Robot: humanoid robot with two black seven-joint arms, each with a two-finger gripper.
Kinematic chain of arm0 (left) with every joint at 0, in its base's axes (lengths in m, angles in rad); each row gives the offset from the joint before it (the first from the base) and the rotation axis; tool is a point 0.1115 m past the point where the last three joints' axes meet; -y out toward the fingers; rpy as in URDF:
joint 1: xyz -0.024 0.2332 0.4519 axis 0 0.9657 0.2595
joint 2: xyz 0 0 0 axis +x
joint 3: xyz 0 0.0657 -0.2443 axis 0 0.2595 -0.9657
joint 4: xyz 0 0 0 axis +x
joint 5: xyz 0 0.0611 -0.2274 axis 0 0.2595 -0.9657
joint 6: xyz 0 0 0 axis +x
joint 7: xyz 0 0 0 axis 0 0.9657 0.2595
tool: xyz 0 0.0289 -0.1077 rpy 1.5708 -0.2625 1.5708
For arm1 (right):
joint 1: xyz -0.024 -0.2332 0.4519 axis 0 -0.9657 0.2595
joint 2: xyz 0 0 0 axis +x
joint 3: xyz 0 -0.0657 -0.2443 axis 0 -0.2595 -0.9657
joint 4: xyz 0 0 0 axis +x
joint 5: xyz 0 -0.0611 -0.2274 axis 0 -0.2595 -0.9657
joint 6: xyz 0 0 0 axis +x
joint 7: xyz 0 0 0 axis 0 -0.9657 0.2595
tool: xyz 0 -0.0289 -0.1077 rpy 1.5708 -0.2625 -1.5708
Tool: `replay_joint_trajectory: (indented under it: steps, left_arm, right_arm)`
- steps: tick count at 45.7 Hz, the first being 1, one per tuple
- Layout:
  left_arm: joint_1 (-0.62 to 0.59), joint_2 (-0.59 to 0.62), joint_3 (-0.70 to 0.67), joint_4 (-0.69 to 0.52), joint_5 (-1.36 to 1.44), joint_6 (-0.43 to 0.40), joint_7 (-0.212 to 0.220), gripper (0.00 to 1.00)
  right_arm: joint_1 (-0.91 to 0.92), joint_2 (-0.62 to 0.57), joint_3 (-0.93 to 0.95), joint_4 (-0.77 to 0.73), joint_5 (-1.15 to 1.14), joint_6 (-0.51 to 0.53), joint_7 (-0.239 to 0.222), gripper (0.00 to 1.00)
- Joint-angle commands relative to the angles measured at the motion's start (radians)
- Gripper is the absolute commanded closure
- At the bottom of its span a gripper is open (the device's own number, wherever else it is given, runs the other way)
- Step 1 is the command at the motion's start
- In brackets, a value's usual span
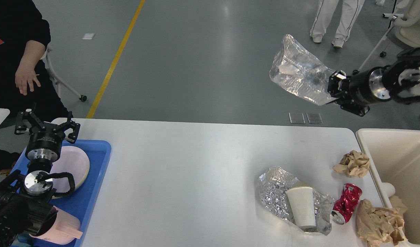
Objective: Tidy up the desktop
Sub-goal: 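Lift the foil and release it into the white bin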
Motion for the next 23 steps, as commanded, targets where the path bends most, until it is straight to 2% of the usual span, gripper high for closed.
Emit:
replay_joint_trajectory:
  steps: [1, 4, 9, 16, 23]
  left_arm:
    - [0.000, 0.000, 0.000, 0.000, 0.000, 0.000, 0.000, 0.04]
    - [0.000, 0.000, 0.000, 0.000, 0.000, 0.000, 0.000, 0.04]
    - [0.000, 0.000, 0.000, 0.000, 0.000, 0.000, 0.000, 0.04]
    - [0.000, 0.000, 0.000, 0.000, 0.000, 0.000, 0.000, 0.04]
    - [0.000, 0.000, 0.000, 0.000, 0.000, 0.000, 0.000, 0.04]
  right_arm:
    - [0.155, -0.027, -0.046, 0.000, -0.002, 0.141, 0.000, 1.00]
    - [0.225, -0.034, -0.053, -0.004, -0.026, 0.204, 0.000, 1.00]
    - [0.243, -0.050, -0.051, -0.013, -0.055, 0.215, 0.000, 1.00]
    - [0.202, -0.071, -0.062, -0.049, -0.083, 0.171, 0.000, 1.00]
    - [0.027, -0.125, -0.088, -0.137, -0.098, 0.076, 0.000, 1.00]
